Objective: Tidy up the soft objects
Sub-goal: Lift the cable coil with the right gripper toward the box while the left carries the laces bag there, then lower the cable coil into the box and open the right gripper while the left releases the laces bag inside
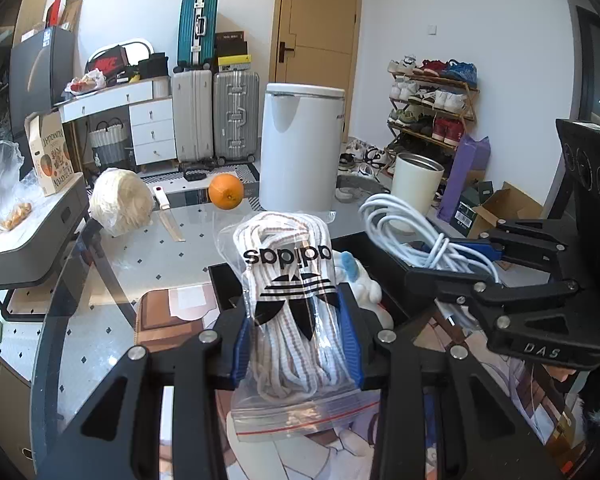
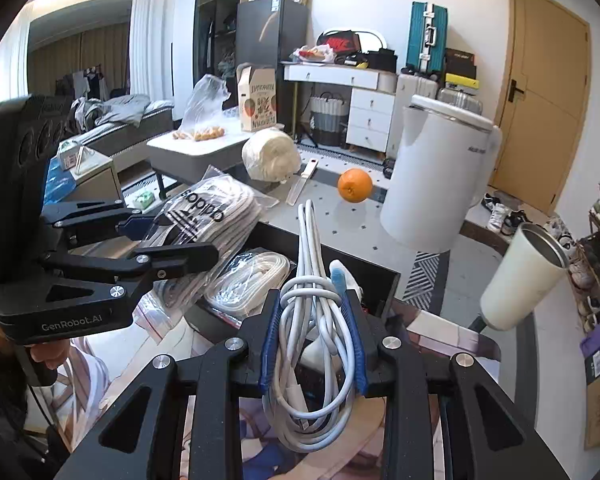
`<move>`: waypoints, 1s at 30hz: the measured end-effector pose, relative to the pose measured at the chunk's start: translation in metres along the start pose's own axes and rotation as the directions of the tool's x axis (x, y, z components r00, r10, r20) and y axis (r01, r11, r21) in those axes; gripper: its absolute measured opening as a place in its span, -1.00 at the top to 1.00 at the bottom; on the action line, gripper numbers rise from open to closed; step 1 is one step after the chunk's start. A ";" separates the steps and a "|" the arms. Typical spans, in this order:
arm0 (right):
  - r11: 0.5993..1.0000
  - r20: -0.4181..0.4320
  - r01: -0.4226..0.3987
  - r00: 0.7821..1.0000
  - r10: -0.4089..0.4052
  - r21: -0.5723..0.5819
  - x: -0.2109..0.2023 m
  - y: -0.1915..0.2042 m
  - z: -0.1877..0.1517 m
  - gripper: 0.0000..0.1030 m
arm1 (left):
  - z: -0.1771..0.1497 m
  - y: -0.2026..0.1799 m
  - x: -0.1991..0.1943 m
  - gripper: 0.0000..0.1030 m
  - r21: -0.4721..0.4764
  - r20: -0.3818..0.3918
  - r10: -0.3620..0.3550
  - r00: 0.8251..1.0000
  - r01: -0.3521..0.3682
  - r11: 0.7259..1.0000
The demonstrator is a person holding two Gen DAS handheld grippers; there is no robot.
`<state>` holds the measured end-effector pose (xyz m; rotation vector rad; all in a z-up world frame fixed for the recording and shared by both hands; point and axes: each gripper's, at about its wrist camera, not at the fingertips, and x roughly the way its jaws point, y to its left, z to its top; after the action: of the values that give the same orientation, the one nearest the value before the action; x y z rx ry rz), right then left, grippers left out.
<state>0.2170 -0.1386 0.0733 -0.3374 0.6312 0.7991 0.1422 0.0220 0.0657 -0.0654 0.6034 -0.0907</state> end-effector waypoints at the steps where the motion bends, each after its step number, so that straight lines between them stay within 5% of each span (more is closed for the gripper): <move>1: 1.000 -0.005 -0.005 1.000 0.005 -0.004 0.004 0.000 0.001 0.43 | 0.001 0.001 0.002 0.29 -0.001 -0.004 -0.001 1.000 0.001 1.000; 16: 0.992 -0.097 -0.115 0.989 0.111 -0.042 0.061 -0.011 0.015 0.45 | 0.007 0.013 0.045 0.29 -0.015 -0.072 0.003 0.997 -0.004 1.000; 30: 0.990 -0.129 -0.118 0.986 0.107 -0.083 0.085 -0.008 0.015 0.55 | 0.003 0.013 0.061 0.29 -0.016 -0.098 -0.039 0.994 0.037 0.999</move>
<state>0.2733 -0.0891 0.0306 -0.4400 0.7367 0.9218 0.1947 0.0283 0.0330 -0.0869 0.7015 -0.1271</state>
